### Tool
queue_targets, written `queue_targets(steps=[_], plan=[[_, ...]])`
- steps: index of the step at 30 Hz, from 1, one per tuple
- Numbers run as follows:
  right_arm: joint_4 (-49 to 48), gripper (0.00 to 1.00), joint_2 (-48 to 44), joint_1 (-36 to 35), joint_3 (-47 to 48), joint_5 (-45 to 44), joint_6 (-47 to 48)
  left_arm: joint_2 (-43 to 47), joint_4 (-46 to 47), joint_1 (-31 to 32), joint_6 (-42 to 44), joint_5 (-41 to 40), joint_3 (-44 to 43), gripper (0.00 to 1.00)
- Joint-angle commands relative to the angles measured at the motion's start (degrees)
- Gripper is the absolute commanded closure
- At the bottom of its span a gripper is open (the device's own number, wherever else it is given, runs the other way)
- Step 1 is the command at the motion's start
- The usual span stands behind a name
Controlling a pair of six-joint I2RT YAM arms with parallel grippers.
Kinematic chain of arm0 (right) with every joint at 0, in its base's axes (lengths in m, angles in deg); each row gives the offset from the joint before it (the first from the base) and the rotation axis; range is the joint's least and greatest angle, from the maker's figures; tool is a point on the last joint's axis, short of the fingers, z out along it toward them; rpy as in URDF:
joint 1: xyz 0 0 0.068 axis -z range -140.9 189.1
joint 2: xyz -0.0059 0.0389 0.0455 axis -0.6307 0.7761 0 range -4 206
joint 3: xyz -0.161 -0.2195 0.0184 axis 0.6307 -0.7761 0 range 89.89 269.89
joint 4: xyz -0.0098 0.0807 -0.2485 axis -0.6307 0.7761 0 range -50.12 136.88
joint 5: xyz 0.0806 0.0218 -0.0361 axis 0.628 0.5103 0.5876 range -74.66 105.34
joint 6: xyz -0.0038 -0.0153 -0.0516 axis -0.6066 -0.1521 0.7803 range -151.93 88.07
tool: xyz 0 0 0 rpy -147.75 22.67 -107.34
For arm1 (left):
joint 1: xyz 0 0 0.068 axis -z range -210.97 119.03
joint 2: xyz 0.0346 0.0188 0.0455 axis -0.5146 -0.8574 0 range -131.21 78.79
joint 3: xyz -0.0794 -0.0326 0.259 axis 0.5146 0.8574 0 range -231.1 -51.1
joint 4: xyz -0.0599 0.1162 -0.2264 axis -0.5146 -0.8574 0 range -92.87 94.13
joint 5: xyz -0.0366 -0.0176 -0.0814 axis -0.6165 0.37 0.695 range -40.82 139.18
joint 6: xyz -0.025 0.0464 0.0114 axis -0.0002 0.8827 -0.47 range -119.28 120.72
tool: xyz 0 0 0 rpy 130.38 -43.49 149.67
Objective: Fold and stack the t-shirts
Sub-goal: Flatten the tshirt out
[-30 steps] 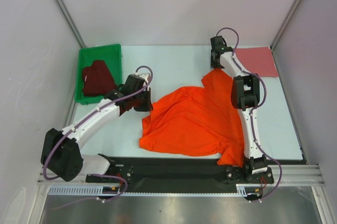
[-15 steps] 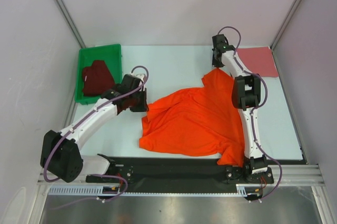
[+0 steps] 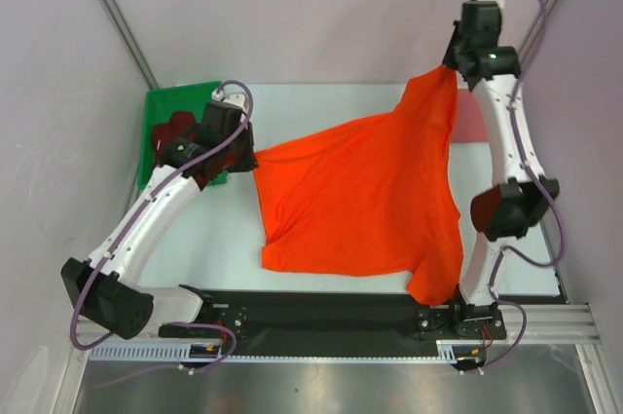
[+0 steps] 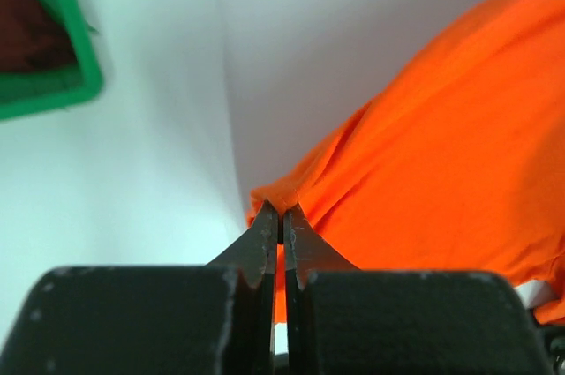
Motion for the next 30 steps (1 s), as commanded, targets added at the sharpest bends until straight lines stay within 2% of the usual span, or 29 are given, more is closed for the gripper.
queue_targets(steps=[1, 5, 10, 14, 19, 24, 26, 30], plan=[[1.11, 1.00, -10.59, -0.20, 0.76, -1.20, -0.80, 3.55, -4.22, -0.50, 0.80, -7.48, -6.76, 1.00], [1.37, 1.00, -20.46, -0.11, 0.41, -1.81, -0.71, 8.98, -5.11, -0.59, 0.88, -11.44, -8.53, 1.00], [2.87, 1.00, -33.37, -0.37, -0.90, -1.11, -1.41, 16.37, -4.15, -0.59, 1.67, -9.96, -12.56, 1.00], [3.57, 1.00, -43.92, -1.08, -2.92, 1.87, -3.60, 21.74, -3.35, -0.59, 2.38, -7.05, -16.70, 1.00], [3.75, 1.00, -56.67, -0.90, -4.51, 9.69, -6.15, 27.53, -4.41, -0.50, 1.76, -5.30, -24.25, 1.00], [7.51, 1.00, -62.39, 2.61, 2.24, 20.50, -6.51, 33.95, -1.08, -0.50, 1.32, 0.23, -27.34, 1.00], [9.45, 1.00, -63.28, 5.24, 8.56, 23.92, -6.95, 37.02, 1.03, -0.50, 0.45, 2.44, -27.95, 1.00], [12.80, 1.00, -63.63, 7.89, 16.31, 27.37, -9.05, 40.99, 4.81, -0.50, 0.27, 3.94, -28.31, 1.00]])
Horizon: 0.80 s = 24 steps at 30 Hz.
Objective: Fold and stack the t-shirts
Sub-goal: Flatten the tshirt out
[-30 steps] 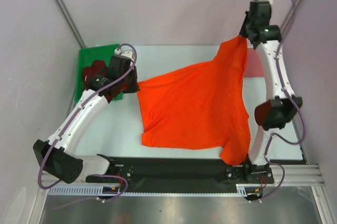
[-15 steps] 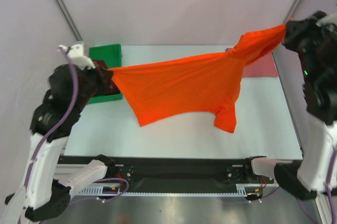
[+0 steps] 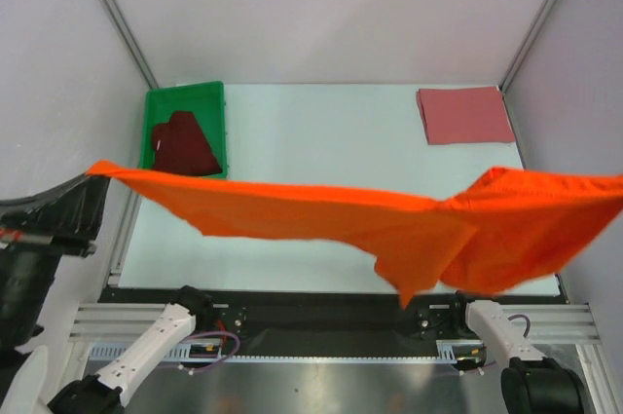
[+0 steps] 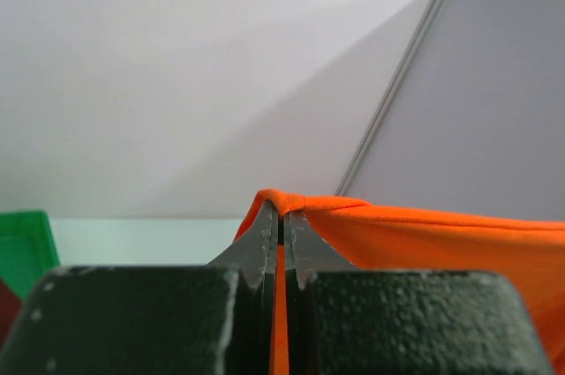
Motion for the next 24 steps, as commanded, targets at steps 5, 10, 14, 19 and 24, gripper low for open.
queue_targets(steps=[5, 10, 14, 19, 24], plan=[[3.43, 1.00, -1.52, 1.79, -0.85, 3.48, -0.95, 2.11, 6.62, -0.39, 1.06, 0.96, 1.07, 1.00], [2.37, 1.00, 0.06, 1.96, -13.50, 0.05, 2.13, -3.58, 7.94, -0.39, 0.71, -1.41, 10.55, 1.00], [0.28, 1.00, 4.19, 1.61, -24.73, -7.86, 3.80, -11.05, 12.49, -0.48, 0.80, -2.91, 20.22, 1.00], [-19.04, 1.00, 2.70, 1.26, -61.33, -8.39, 1.88, -21.86, 23.57, -0.48, 4.22, -5.98, 32.79, 1.00], [-35.57, 1.00, 9.19, 1.09, -76.87, -7.69, 2.92, -41.45, 34.38, -1.35, 7.65, -8.97, 34.13, 1.00]])
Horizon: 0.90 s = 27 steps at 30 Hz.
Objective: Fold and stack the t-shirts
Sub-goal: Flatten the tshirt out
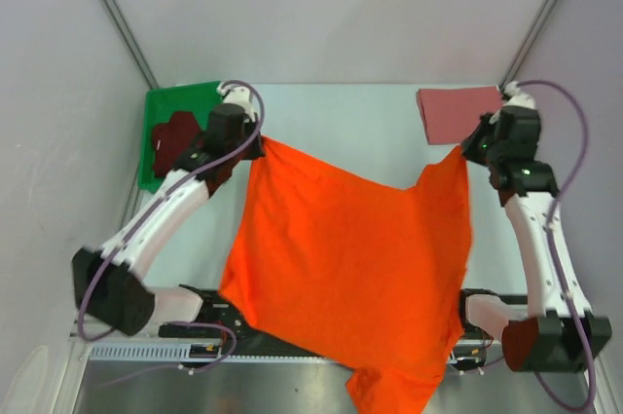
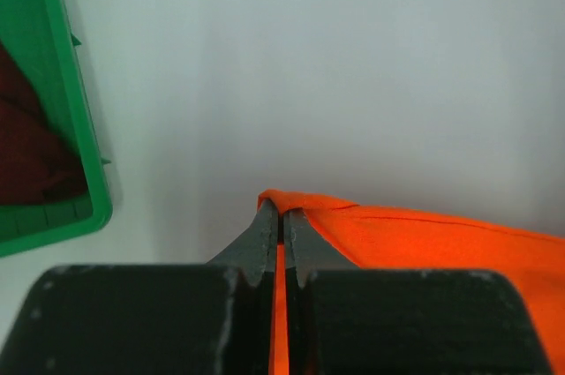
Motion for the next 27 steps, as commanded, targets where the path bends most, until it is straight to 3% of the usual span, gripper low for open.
queue_targets(steps=[1, 4, 10, 17, 27], plan=[[-15.94, 1.00, 2.65, -0.38, -4.99, -1.88, 1.50, -7.98, 13.92, -1.35, 4.50, -4.03, -0.89, 1.00], [-22.45, 1.00, 7.85, 0.67, -7.03, -2.07, 2.21, -22.12, 19.48, -3.63, 4.07, -3.35, -5.18, 1.00], [-27.82, 1.00, 23.14, 1.91, -0.97, -2.84, 5.19, -44.97, 14.92, -7.51, 4.24, 0.53, -25.92, 1.00], [-29.67, 1.00, 39.92, 3.31, 9.83, -3.02, 8.01, -60.54, 10.62, -9.26, 4.17, 4.92, -47.61, 1.00], [-22.91, 1.00, 51.19, 4.19, 26.10, -3.47, 10.03, -72.17, 8.32, -10.85, -0.24, 8.80, -63.90, 1.00]])
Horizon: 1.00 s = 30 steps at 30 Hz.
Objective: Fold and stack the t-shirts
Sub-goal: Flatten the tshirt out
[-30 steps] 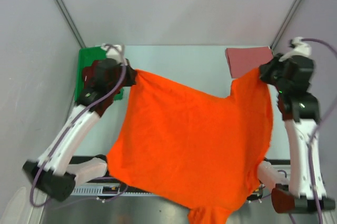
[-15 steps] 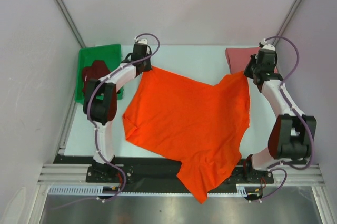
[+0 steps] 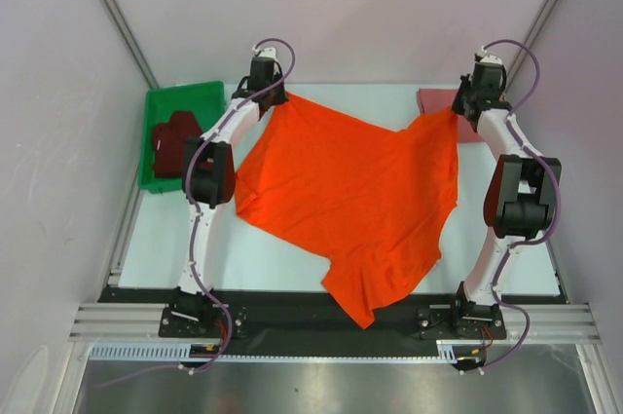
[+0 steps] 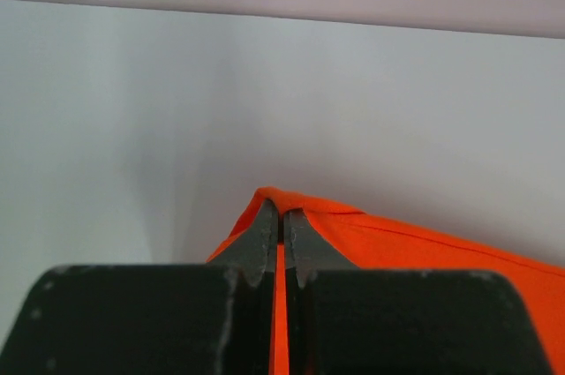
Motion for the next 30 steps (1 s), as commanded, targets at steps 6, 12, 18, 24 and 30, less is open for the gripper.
queue_targets(steps=[6, 12, 18, 24, 30], plan=[[7.28, 1.00, -1.13, 0.26, 11.71, -0.27, -0.73, 5.44, -0.46, -1.25, -5.56, 4.33, -0.68, 1.00], [14.58, 1.00, -13.32, 0.08, 16.82, -0.18, -4.16, 19.93, 2.08, -1.34, -9.08, 8.10, 4.50, 1.00], [23.20, 1.00, -28.71, -2.90, 18.60, -2.45, -4.61, 37.40, 1.56, -1.43, -6.37, 9.07, 9.15, 1.00], [30.66, 1.00, -45.86, -7.39, 20.17, -1.07, -8.11, 57.62, -0.19, -1.69, -3.20, 8.63, 17.07, 1.00], [37.78, 1.00, -54.48, -8.09, 31.29, 0.17, -9.08, 72.32, -5.55, -1.69, 0.40, 6.44, 20.68, 1.00]])
